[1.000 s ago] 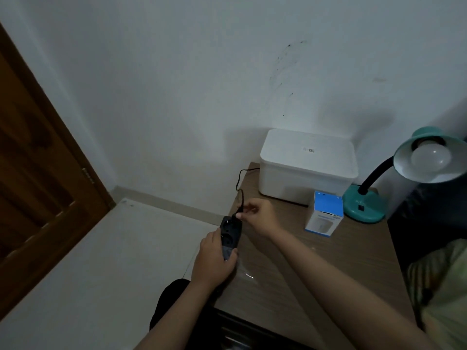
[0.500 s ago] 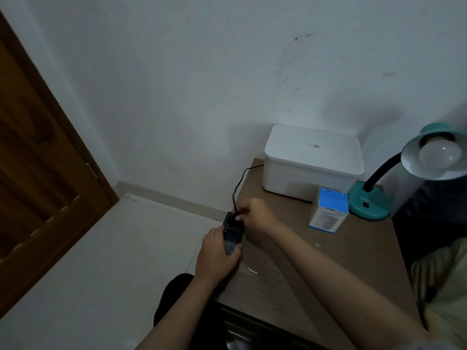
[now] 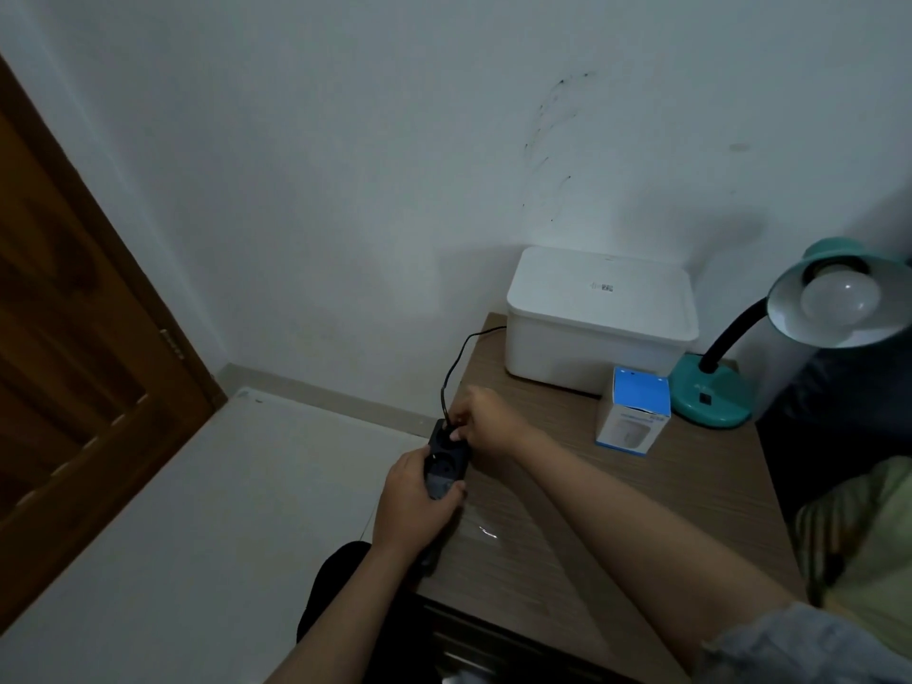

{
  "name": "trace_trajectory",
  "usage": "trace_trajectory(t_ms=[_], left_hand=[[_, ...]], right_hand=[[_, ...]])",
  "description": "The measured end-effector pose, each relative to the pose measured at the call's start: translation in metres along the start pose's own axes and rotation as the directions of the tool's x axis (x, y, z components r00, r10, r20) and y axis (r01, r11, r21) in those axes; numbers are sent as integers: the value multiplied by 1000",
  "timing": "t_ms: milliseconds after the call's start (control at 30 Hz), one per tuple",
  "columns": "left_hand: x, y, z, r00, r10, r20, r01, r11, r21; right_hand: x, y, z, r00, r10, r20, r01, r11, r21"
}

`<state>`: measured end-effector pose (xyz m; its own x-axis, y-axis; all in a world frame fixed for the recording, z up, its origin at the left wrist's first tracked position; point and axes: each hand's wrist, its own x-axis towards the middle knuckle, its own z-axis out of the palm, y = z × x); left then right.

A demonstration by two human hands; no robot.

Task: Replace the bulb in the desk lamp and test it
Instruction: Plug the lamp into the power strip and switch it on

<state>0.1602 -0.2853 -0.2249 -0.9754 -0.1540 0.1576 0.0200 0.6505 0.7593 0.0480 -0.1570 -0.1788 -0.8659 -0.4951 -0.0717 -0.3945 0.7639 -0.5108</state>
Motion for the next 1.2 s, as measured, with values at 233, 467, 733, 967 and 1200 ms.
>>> trace_trajectory(t_ms=[233, 467, 733, 967, 1200], left_hand=[[5, 4, -1, 993, -55, 107, 30, 974, 225], [-17, 45, 38, 994, 88, 70, -106, 939, 327], [-45, 119, 135, 887, 348, 302, -362, 932, -12], [-14, 157, 214, 780, 425, 460, -459, 887, -41], [32, 182, 265, 760, 429, 489, -489, 872, -5]], right_hand=[[-45, -1, 10, 954, 234, -187, -115, 863, 492], [-158, 57, 23, 924, 266, -276, -181, 938, 296], [-238, 152, -10, 692, 464, -552, -368, 886, 283], [-216, 215, -57, 581, 503, -639, -376, 863, 338], [-172, 262, -92, 633, 479, -608, -378, 877, 297]])
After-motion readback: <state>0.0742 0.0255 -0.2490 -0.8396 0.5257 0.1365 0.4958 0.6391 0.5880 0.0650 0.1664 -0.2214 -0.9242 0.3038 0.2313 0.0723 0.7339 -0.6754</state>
